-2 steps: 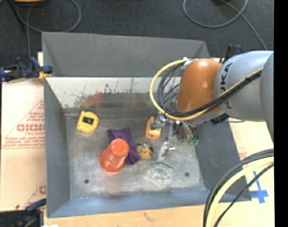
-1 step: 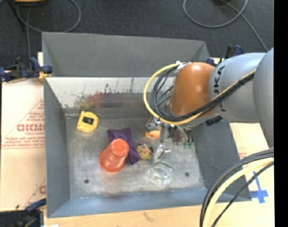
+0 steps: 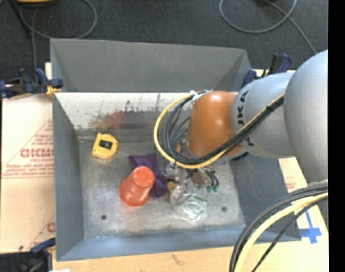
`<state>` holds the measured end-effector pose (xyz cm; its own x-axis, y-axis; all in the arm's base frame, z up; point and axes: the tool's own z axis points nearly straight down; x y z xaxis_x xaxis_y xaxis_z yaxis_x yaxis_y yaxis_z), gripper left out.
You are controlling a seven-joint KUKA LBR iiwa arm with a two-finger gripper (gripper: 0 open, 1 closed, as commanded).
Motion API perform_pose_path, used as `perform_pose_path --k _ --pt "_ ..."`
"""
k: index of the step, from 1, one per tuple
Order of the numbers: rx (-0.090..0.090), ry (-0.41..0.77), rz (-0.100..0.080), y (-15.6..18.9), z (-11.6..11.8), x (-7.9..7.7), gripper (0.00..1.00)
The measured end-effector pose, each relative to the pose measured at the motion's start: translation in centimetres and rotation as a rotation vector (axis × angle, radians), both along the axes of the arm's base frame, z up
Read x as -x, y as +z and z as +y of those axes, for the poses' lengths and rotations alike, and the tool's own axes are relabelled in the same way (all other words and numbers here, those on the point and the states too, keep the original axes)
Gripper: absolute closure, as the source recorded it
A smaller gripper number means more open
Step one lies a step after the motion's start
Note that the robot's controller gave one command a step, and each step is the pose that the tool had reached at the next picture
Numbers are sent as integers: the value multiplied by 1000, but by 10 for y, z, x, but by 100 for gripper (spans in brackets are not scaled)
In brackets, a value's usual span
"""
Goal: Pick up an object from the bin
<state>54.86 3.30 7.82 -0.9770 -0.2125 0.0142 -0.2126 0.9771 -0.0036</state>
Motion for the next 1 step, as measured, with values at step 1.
perform_pose_path --k 1 --pt "0 1 0 0 0 0 100"
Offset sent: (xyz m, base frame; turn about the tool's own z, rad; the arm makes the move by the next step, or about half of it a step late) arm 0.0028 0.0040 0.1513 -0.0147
